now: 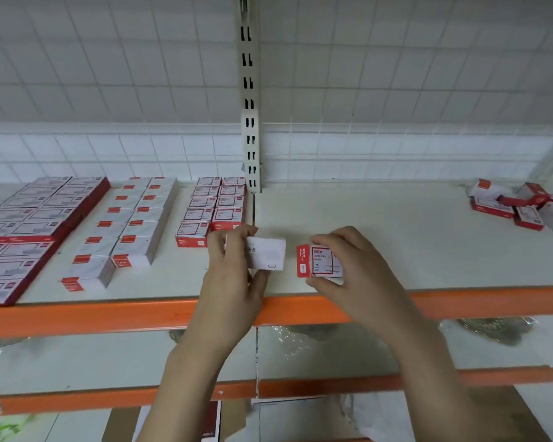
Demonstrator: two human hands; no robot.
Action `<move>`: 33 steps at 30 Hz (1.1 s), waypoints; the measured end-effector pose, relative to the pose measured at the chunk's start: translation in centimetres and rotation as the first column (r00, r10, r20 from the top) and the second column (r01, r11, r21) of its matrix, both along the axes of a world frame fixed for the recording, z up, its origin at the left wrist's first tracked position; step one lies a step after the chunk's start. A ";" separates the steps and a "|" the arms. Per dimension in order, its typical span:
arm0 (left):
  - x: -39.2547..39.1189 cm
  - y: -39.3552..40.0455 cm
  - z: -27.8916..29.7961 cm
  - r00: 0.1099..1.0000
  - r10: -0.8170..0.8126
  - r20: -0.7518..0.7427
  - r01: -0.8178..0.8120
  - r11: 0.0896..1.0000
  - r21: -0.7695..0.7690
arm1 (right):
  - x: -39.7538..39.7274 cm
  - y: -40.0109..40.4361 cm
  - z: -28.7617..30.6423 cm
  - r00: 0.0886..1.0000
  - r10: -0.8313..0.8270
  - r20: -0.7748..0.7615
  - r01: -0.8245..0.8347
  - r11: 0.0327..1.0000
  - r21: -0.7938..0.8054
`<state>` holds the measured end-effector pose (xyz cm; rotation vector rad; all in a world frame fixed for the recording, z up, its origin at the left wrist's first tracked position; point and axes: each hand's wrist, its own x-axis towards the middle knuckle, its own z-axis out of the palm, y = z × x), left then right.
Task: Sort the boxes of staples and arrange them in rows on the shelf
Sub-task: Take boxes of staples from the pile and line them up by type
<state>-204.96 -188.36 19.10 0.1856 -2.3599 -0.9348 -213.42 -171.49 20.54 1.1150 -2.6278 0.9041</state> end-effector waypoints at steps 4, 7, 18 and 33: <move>0.3 -0.7 0.1 0.994 0.093 -0.051 -0.092 0.995 0.028 | -0.3 -0.3 -0.1 1.000 0.003 0.004 -0.003 1.000 -0.006; 0.2 -1.2 0.1 0.986 0.162 -0.049 -0.161 0.987 0.019 | -0.8 -0.4 -0.4 0.999 0.030 0.043 -0.029 0.999 -0.021; -0.2 -2.5 -1.4 0.958 0.287 0.008 -0.285 0.956 -0.070 | -3.3 -1.6 -2.4 0.992 0.089 0.093 -0.089 0.996 -0.010; 1.6 -10.8 -1.7 0.931 0.364 0.016 -0.355 0.915 -0.190 | -3.1 -11.4 -3.2 0.986 0.120 0.117 -0.127 0.990 0.054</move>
